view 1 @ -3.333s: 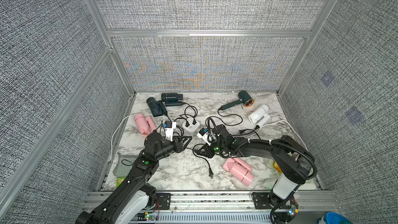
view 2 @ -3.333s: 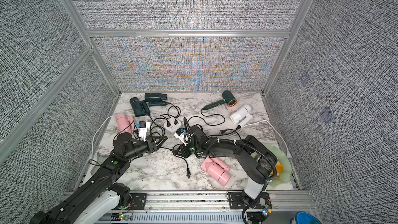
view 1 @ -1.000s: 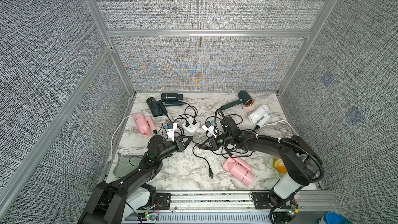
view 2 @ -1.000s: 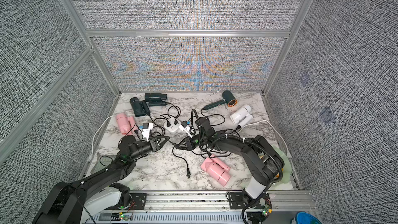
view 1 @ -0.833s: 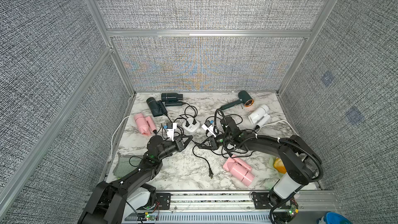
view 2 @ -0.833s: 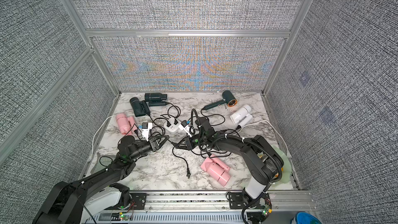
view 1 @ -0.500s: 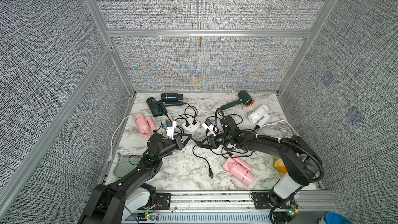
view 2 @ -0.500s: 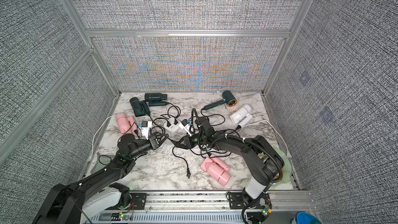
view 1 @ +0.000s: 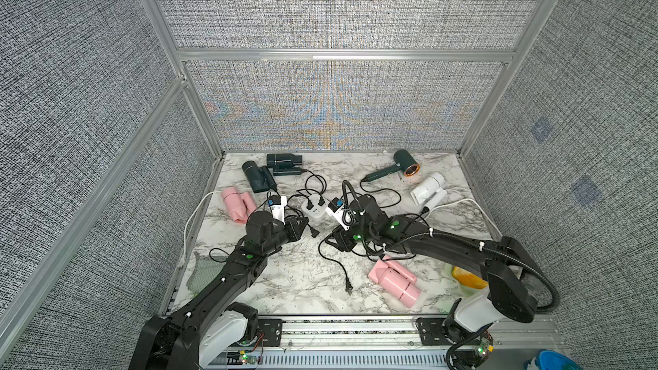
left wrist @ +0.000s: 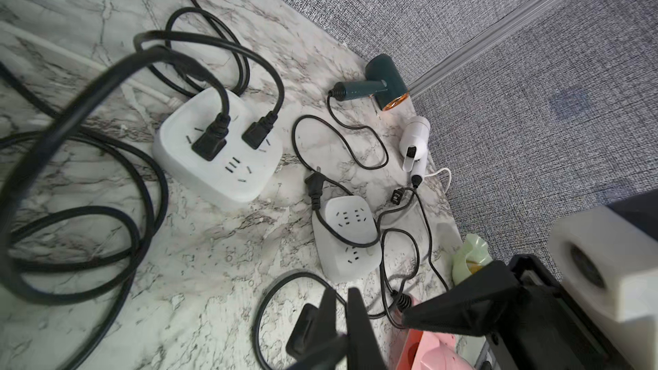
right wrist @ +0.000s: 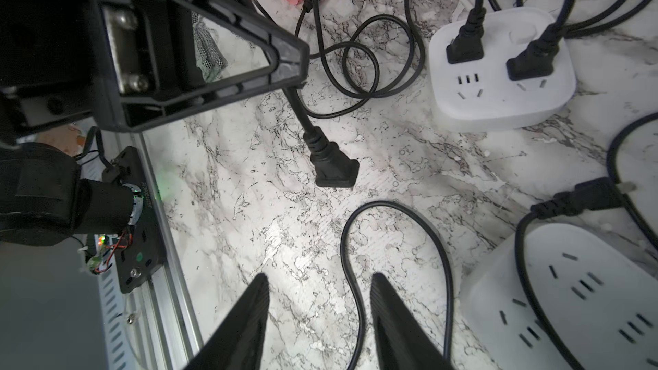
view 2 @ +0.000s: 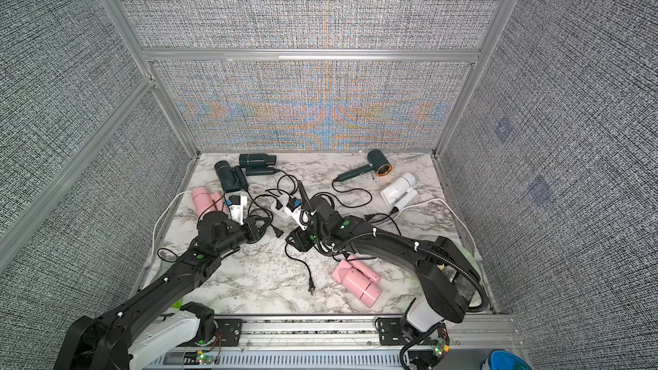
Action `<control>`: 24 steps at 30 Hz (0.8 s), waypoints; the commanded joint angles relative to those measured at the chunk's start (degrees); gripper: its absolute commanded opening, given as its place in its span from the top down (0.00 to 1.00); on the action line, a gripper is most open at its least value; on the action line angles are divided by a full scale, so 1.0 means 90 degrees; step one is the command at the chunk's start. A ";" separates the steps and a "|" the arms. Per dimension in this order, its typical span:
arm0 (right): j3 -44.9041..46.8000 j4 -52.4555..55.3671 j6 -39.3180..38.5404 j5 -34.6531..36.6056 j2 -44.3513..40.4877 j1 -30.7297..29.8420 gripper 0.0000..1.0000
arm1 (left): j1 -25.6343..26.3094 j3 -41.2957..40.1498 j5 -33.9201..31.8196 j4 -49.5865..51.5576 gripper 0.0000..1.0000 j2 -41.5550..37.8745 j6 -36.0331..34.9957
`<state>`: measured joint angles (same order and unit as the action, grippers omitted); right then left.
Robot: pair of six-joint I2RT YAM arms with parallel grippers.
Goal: Charge the blow dryers
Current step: Pick up the plug from the center of the board.
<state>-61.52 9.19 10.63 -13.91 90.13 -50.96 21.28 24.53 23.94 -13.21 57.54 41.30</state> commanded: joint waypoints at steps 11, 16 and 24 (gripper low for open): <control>-0.1266 0.0788 0.0170 0.1311 0.0946 -0.0584 0.58 | -0.0001 0.0032 -0.0212 0.0299 0.95 -0.0110 -0.0115; -0.1478 0.0812 0.0249 0.1352 0.1131 -0.0682 0.61 | -0.0002 -0.0016 -0.0180 0.0205 0.94 -0.0066 -0.0067; -0.1755 0.0892 0.0236 0.1194 0.1461 -0.0734 0.62 | -0.0001 -0.0053 -0.0109 0.0087 0.94 -0.0060 0.0060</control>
<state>-76.53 16.34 12.14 -3.16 102.61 -57.41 21.30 24.05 22.57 -10.66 56.93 41.32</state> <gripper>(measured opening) 0.381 0.077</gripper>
